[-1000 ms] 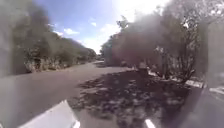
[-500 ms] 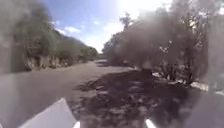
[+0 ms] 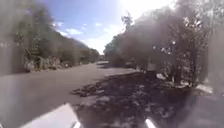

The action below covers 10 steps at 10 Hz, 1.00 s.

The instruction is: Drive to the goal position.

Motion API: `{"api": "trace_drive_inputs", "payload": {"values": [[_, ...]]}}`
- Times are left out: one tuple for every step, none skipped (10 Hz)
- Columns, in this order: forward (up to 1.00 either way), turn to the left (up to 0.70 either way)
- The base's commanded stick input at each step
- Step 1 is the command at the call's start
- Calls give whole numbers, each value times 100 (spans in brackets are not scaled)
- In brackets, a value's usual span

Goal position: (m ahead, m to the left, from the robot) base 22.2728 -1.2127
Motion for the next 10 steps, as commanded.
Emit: {"api": "trace_drive_inputs", "payload": {"values": [[50,0],[50,0],[50,0],[50,0],[50,0],[50,0],[50,0],[50,0],[50,-21],[50,-46]]}}
